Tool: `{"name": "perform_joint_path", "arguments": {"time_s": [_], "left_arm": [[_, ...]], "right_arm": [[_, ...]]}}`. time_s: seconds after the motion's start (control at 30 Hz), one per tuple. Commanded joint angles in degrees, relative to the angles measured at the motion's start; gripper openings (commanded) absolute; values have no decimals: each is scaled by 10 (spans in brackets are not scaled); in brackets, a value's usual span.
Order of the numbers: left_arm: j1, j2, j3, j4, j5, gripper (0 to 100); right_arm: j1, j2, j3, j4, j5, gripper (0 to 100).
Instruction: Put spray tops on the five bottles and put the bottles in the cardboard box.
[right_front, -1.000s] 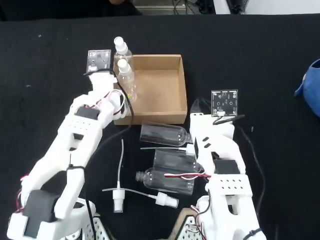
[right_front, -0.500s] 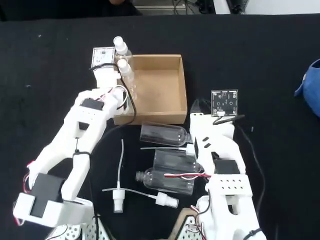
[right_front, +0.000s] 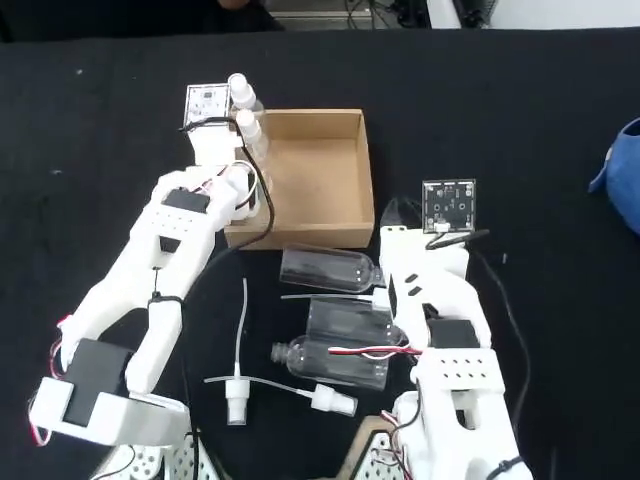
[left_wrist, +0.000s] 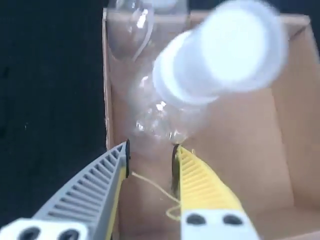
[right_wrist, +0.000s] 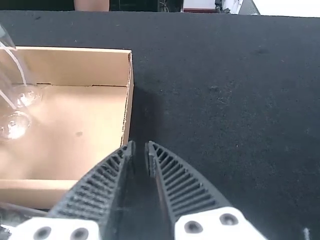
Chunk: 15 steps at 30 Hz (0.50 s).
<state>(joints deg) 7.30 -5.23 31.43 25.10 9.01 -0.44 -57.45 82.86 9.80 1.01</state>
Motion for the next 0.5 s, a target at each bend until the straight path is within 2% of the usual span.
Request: {"name": "perform_joint_path", "arguments": {"time_s": [0.0,0.17,0.47], "left_arm": [[-8,-5,1,-55,3,29],[-12,-7,4,-47,3,29],[-16,-10,-51,74,3,29]], "right_arm": [[-12,-6,-4,-16,4,18],[-12,-6,-4,-16,4,18],[-12,-6,-5,-16,4,18]]}}
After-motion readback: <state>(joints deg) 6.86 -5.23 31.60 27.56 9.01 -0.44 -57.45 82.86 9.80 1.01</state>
